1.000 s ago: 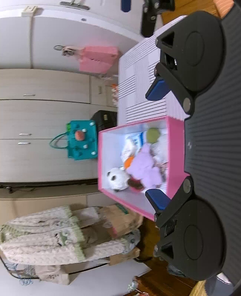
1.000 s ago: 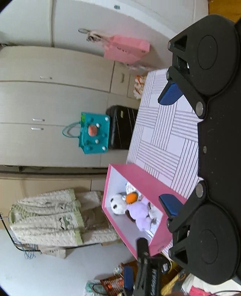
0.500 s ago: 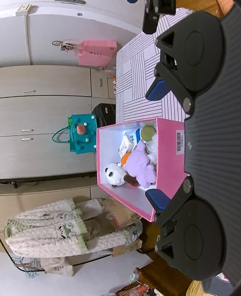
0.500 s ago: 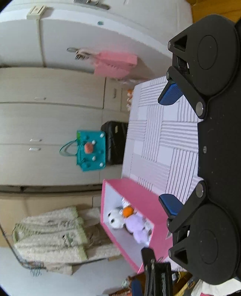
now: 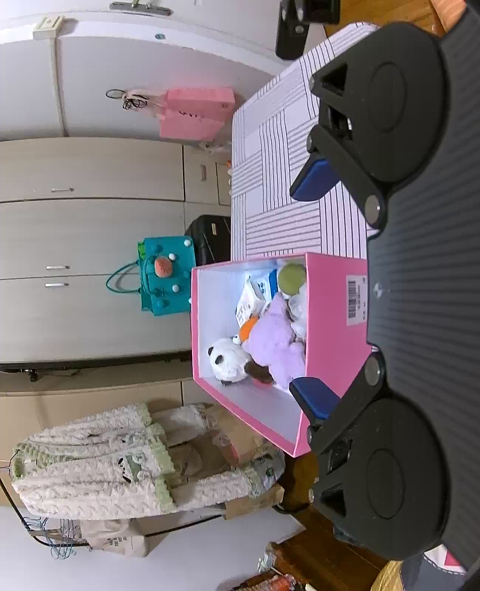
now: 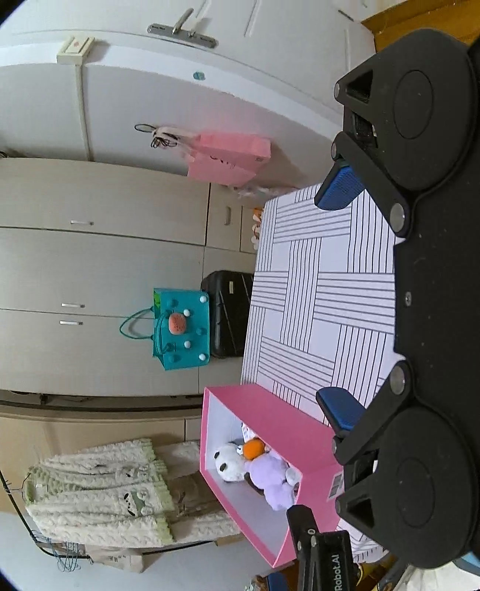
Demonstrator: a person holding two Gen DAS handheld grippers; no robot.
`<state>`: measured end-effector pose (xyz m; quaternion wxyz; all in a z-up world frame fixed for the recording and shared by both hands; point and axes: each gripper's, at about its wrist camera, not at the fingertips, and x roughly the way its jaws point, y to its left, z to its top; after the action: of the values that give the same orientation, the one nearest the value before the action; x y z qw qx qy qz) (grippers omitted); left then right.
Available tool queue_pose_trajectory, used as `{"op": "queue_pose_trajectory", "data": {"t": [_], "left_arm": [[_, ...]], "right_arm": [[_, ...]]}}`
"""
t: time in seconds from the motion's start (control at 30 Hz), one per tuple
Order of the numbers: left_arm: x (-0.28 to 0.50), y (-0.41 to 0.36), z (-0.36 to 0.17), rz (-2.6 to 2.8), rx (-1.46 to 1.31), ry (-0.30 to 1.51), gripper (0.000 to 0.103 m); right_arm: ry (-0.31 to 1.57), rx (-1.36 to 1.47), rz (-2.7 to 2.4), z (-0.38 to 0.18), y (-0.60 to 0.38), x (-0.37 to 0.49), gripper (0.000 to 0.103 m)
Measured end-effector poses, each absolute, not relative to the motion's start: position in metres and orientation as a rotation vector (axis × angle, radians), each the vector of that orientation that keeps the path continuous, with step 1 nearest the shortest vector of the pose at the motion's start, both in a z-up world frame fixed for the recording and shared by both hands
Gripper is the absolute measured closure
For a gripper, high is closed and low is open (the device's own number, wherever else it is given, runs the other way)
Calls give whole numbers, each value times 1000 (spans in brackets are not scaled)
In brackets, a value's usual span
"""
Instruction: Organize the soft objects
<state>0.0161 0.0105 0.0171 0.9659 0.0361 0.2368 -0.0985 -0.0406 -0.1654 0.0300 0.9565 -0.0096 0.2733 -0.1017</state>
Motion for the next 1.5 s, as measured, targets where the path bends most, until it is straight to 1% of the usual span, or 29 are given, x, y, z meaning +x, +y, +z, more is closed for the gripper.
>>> {"op": "queue_pose_trajectory", "data": {"t": [0.73, 1.5], "left_arm": [[7, 10, 15, -171, 98, 436, 0], [3, 6, 12, -189, 119, 431, 0]], "right_arm": [[529, -47, -244, 28, -163, -52, 0], [521, 1, -256, 23, -173, -55, 0]]}}
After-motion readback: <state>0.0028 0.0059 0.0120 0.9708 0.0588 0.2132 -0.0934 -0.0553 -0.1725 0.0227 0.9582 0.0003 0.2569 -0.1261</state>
